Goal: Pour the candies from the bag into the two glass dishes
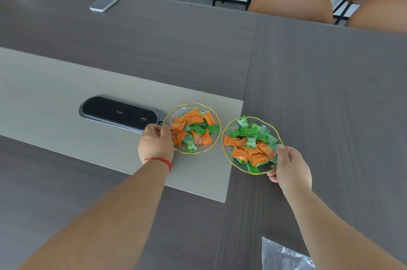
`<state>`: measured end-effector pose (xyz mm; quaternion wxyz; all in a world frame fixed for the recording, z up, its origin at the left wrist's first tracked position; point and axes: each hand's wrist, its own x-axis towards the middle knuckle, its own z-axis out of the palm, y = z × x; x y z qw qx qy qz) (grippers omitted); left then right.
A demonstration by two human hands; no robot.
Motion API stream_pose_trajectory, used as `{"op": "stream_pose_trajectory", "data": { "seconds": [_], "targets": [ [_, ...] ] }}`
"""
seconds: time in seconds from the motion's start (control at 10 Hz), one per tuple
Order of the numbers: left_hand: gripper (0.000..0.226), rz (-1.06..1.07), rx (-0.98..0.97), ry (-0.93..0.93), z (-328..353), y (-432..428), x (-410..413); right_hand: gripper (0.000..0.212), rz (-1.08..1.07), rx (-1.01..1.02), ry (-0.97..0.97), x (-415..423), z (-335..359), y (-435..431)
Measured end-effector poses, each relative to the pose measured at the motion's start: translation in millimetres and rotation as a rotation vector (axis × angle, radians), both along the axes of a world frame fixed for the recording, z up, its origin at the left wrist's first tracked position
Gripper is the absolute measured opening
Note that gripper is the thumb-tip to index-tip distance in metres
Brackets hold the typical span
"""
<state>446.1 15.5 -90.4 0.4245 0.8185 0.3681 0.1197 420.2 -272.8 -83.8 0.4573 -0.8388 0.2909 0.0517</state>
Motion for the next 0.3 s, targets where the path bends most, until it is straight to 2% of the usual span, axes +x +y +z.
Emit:
{"op": "stream_pose_trajectory", "data": {
  "seconds": [0.2,0.3],
  "targets": [
    [0.021,-0.061,-0.237,-0.087,6,-3,-31,0.047,0.009,0.075,0.054,-4,12,2],
    [0.028,-0.108,-0.270,-0.070,15,-11,-68,0.052,-0.105,0.233,0.148,-9,15,-1]
  ]
}}
